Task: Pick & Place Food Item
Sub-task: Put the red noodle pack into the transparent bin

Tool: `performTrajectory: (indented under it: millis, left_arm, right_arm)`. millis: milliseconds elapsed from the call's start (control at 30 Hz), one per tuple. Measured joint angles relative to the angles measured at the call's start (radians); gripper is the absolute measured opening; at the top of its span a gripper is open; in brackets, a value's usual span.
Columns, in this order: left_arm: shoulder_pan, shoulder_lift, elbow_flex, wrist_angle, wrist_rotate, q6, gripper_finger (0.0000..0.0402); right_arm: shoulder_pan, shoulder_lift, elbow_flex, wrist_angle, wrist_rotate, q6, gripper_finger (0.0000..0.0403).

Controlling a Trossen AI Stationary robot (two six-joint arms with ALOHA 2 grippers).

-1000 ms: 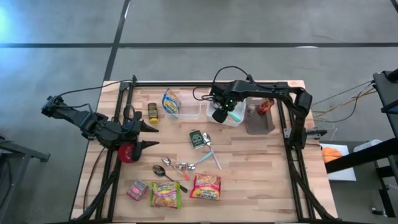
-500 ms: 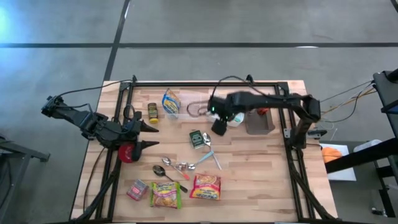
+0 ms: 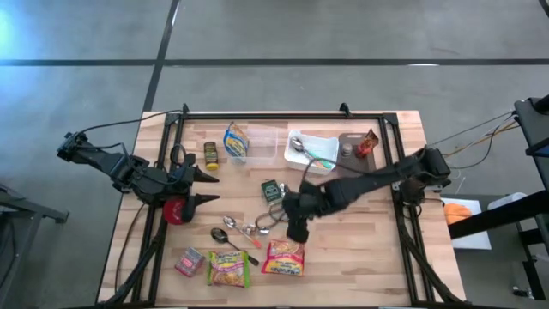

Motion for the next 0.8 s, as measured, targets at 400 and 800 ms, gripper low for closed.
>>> performTrajectory:
  millis: [400, 800]
  left_arm:
    - [0.0, 0.0, 0.0, 0.0, 0.0, 0.0, 0.0243]
    - [0.0, 0.0, 0.0, 0.0, 0.0, 0.0, 0.0243]
  right_arm:
    - [0.122, 0.001, -0.154, 0.223, 0.079, 0.073, 0.0215]
    - [0.16, 0.001, -0.321, 0.281, 0.139, 0.386, 0.0215]
